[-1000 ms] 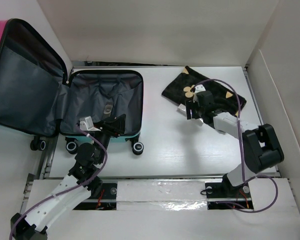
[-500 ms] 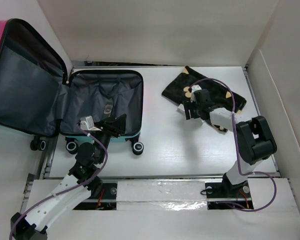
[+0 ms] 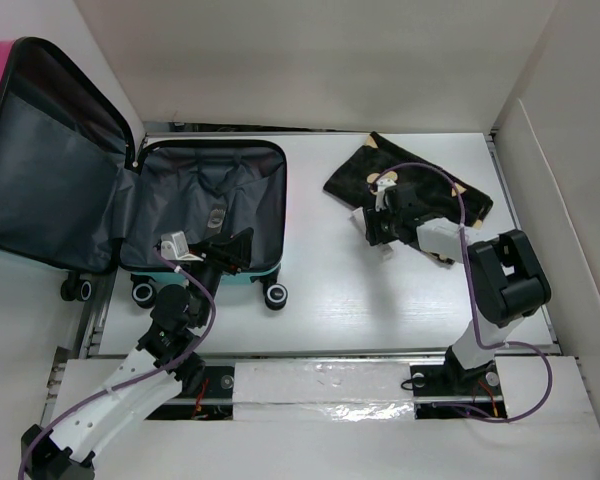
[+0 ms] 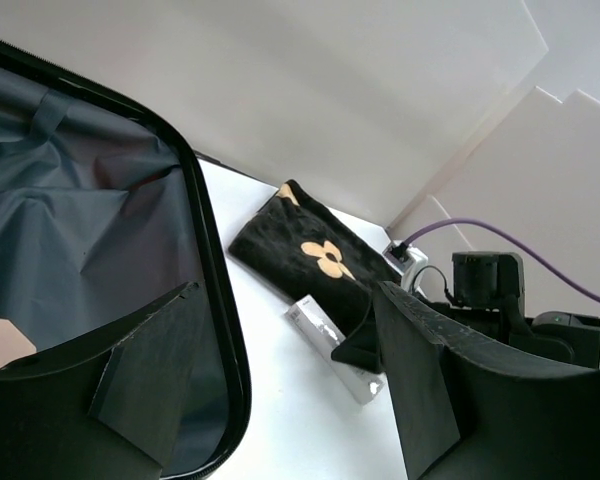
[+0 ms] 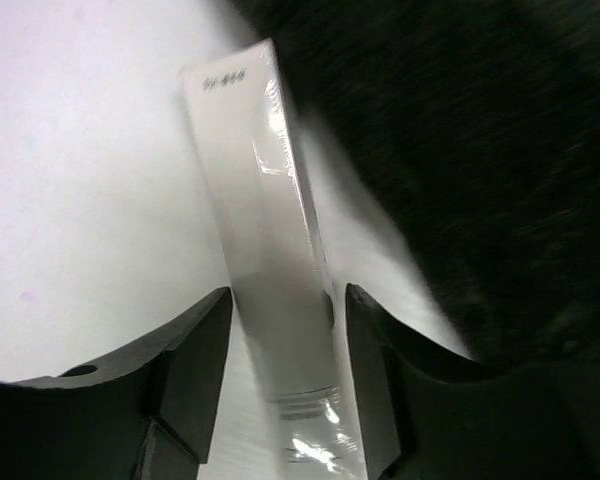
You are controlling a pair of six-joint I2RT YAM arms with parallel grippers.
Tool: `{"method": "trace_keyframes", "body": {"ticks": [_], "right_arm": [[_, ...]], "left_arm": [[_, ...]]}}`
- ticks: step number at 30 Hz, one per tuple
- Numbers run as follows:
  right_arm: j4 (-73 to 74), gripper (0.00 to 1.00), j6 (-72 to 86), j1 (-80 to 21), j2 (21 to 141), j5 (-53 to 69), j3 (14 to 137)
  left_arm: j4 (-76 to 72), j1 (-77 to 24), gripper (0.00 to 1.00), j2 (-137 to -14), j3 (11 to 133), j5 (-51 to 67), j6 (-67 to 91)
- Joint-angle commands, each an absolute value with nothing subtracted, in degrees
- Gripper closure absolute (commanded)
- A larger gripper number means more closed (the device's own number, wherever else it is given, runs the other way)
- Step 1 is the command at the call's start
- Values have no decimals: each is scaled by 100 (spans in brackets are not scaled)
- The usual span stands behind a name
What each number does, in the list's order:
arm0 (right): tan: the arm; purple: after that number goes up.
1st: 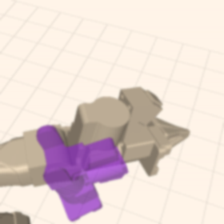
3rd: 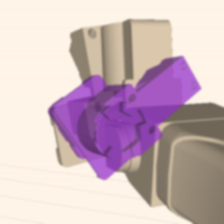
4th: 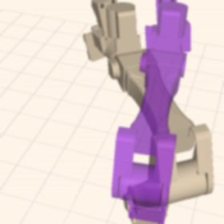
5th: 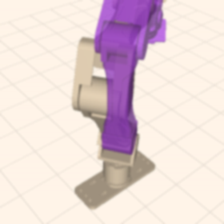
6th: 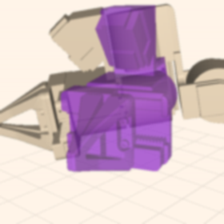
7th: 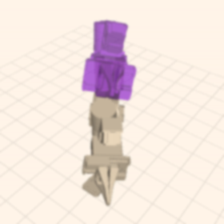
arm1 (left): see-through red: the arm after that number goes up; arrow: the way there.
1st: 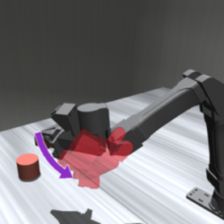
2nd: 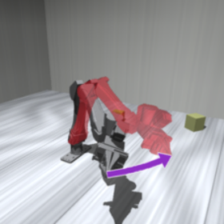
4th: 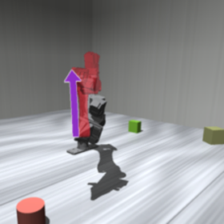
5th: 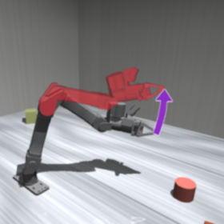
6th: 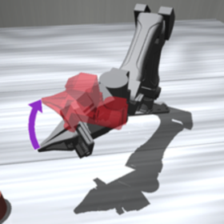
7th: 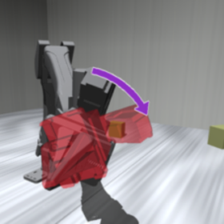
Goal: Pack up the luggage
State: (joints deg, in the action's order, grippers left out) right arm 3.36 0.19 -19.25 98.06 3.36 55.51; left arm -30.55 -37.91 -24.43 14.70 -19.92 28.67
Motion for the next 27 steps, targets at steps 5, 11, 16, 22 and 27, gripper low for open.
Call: {"method": "trace_keyframes", "body": {"ticks": [5,11,16,22,27], "right_arm": [[158,40,272,-2215,9685,475,5466],[1,79,465,-2328,9775,553,5556],[-220,81,518,-3020,8975,694,5782],[-387,83,712,-4173,8999,1248,7202],[-494,41,967,-4710,9991,1949,8760]], "left_arm": [[-3367,-3823,35,-2452,1678,-1951,2812],[-3340,-3823,35,-2408,1661,-2021,2795],[-3427,-3823,35,-2329,1582,-1977,2786],[-3287,-3823,37,-2364,1670,-2048,2786],[-3023,-3823,51,-2066,1679,-2363,2970]]}}
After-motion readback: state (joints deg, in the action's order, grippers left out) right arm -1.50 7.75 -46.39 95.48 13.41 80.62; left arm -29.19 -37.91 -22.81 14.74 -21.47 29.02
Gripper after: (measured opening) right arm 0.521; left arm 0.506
